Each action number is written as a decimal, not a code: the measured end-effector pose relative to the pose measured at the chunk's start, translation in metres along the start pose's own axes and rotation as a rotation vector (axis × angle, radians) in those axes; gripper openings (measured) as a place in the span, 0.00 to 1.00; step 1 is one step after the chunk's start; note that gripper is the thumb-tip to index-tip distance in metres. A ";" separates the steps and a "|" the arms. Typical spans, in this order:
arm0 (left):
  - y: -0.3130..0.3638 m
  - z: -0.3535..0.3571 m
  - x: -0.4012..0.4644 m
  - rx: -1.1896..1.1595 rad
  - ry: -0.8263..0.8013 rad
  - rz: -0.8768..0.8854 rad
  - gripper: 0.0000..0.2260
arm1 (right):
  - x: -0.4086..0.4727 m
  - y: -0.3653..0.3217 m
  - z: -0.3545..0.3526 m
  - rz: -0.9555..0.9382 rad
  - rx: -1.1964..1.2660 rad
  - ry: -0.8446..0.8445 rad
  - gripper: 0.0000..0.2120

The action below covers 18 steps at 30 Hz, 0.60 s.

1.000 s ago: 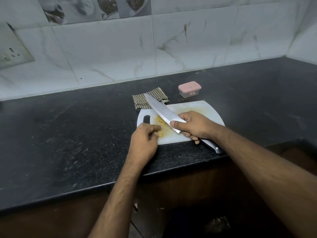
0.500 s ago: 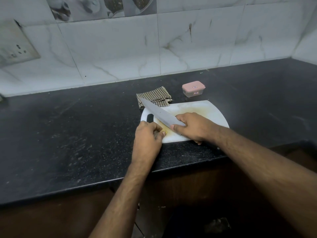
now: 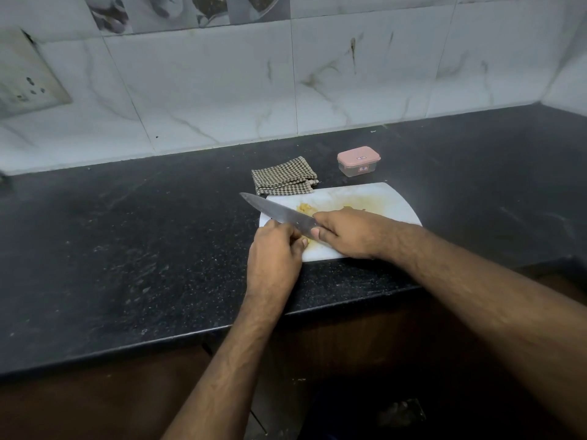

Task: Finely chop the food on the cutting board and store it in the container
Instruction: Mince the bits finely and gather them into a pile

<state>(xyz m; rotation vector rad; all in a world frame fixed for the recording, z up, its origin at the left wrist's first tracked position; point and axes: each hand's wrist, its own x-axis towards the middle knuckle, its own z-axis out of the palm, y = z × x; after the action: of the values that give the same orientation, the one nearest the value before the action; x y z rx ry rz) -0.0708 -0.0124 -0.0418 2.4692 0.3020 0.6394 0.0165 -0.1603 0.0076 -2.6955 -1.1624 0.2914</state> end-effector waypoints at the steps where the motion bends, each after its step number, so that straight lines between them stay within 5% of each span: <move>1: 0.000 0.000 0.000 -0.011 0.001 -0.006 0.04 | 0.000 -0.001 -0.001 0.001 -0.005 -0.006 0.11; 18: -0.004 0.003 0.002 -0.051 -0.019 -0.063 0.04 | 0.009 -0.005 -0.006 0.017 -0.059 -0.036 0.15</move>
<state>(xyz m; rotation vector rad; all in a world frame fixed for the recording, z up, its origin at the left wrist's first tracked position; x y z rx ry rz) -0.0679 -0.0097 -0.0450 2.4059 0.3503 0.5897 0.0208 -0.1513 0.0141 -2.7634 -1.1763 0.3141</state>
